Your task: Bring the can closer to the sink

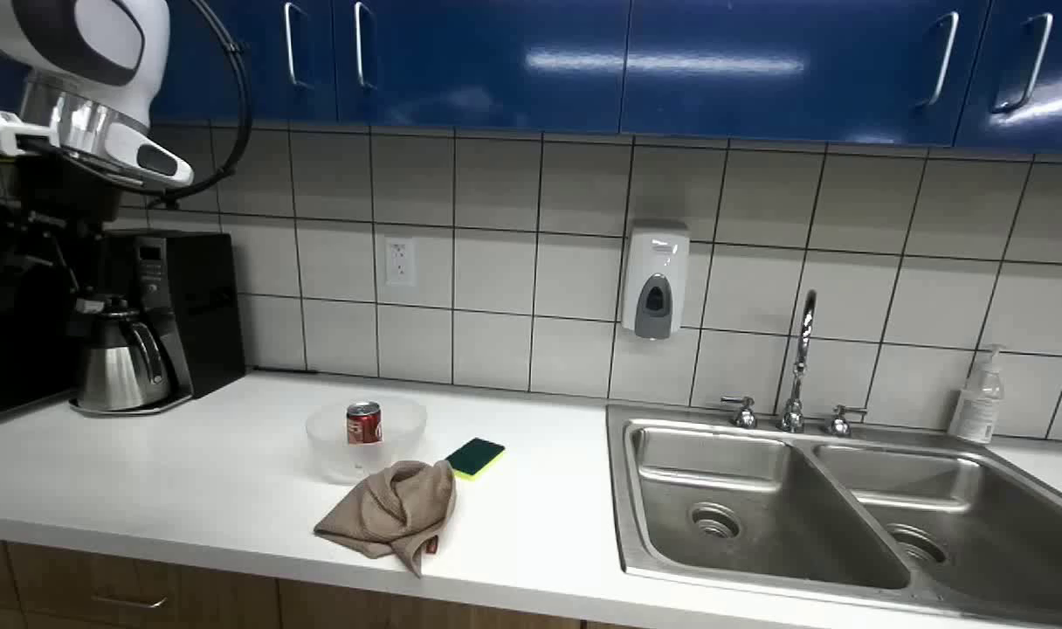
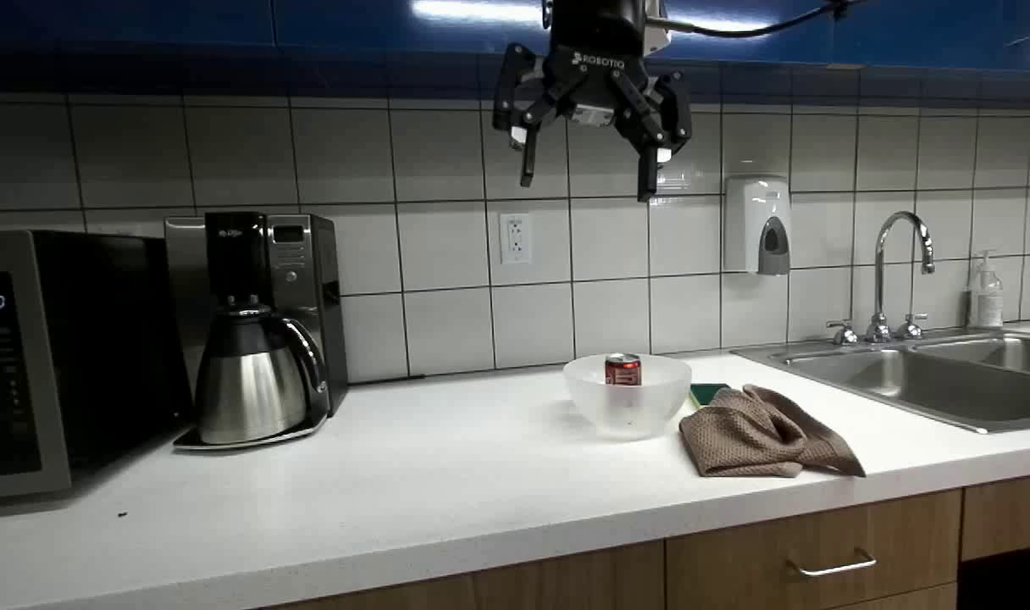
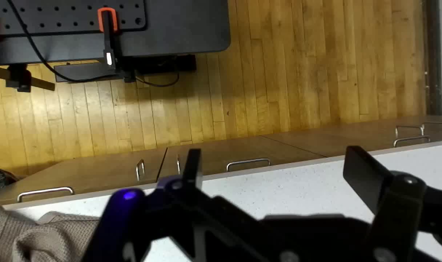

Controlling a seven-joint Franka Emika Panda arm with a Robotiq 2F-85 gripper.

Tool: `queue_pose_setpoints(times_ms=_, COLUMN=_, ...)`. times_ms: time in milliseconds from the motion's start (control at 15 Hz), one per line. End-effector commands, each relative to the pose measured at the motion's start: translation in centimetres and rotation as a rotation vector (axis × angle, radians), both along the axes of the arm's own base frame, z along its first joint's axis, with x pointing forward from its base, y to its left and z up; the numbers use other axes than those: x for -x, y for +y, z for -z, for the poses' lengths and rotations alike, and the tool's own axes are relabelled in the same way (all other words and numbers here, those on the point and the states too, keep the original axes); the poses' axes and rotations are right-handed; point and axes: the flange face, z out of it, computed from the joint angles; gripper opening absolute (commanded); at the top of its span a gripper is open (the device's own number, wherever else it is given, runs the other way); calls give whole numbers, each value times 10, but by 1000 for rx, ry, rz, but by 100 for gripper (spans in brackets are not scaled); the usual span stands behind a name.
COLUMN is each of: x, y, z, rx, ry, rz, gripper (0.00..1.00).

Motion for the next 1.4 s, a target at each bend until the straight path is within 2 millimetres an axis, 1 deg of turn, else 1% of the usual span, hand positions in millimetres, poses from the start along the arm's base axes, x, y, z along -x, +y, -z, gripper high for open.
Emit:
queue_pose_setpoints(times_ms=0, x=0, y=0, z=0, rx=0, ry=1, rz=0, gripper=100)
queue_pose_setpoints(times_ms=133, x=-2, y=-3, z=1, rx=-4, ry=-5, rz=-6, gripper=100)
queue_pose_setpoints(times_ms=400, x=-8, y=-11, z=19, rx=15, ry=-30, rz=-13, gripper=100)
queue_pose_setpoints(times_ms=667, x=-21, y=-28, z=54, rx=92, ry=-70, rz=-2, gripper=100)
queue_pose_setpoints(times_ms=1000, x=-42, y=-45, z=108, rx=179, ry=-102, rz=23, gripper=100)
queue_pose_setpoints(times_ms=1200, x=-64, y=-55, z=135, rx=211, ry=-121, rz=69, gripper=100)
queue_pose_setpoints(times_ms=1333, x=-82, y=-66, z=151, rx=231, ry=-131, rz=115, gripper=100)
